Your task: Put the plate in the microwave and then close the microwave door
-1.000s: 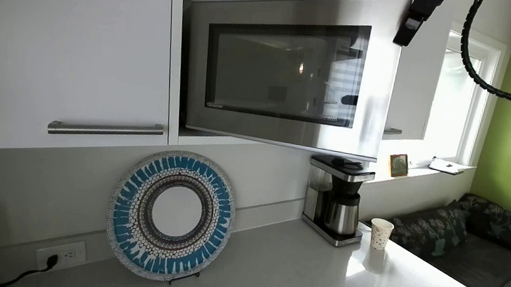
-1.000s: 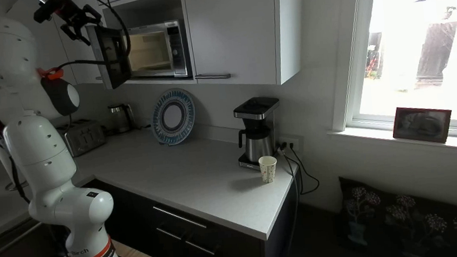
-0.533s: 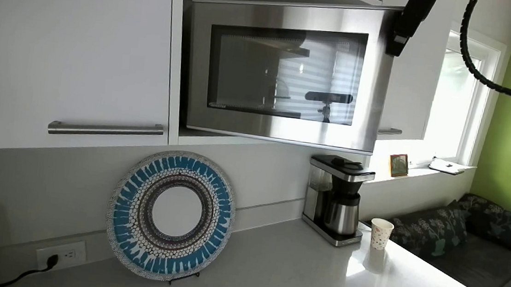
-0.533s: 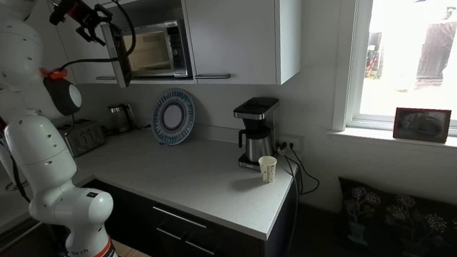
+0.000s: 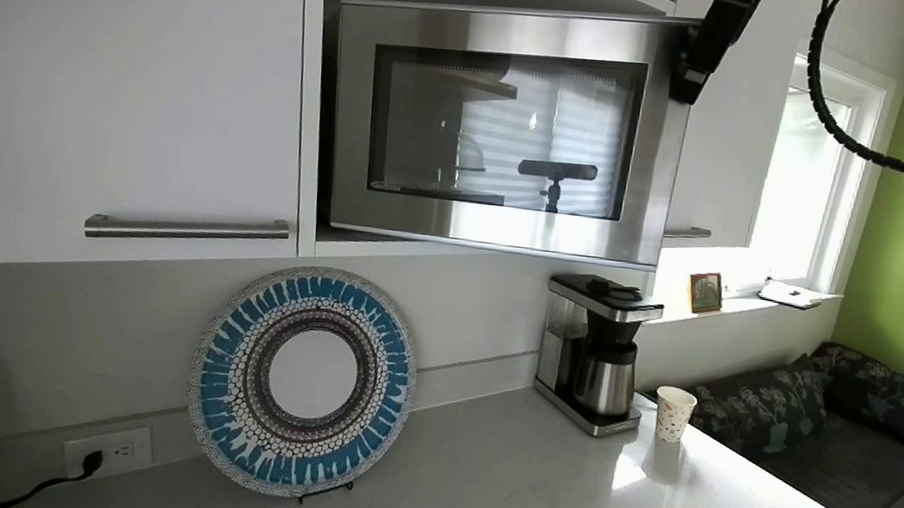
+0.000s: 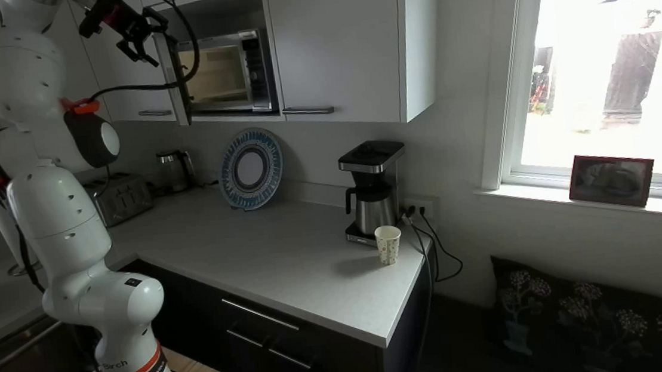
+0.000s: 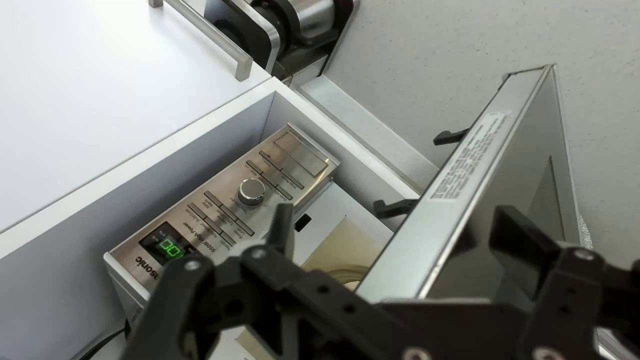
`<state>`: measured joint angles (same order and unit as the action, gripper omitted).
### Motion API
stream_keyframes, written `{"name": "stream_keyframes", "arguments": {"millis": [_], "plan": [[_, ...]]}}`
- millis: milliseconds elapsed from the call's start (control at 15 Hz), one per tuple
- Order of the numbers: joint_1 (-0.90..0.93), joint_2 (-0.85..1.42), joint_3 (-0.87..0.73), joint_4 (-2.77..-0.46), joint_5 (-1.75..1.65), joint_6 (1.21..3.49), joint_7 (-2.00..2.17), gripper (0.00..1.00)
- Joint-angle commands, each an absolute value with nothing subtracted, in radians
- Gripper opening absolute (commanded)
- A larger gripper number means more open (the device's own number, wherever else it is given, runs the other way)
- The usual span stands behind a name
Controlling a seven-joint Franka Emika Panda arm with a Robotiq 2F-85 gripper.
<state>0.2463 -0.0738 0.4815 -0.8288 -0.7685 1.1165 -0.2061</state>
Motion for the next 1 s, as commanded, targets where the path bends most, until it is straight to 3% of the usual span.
{"name": "stream_keyframes", "arguments": {"millis": [0, 400, 933], "plan": [[0.235, -0.091, 0.472, -0.884, -0.827, 1.195, -0.218, 1.0], [0.22, -0.114, 0.434, -1.004, -0.869, 1.529, -0.199, 1.0], [0.207, -0.206, 0.42, -1.187, -0.998, 1.569, -0.15, 1.0]]}}
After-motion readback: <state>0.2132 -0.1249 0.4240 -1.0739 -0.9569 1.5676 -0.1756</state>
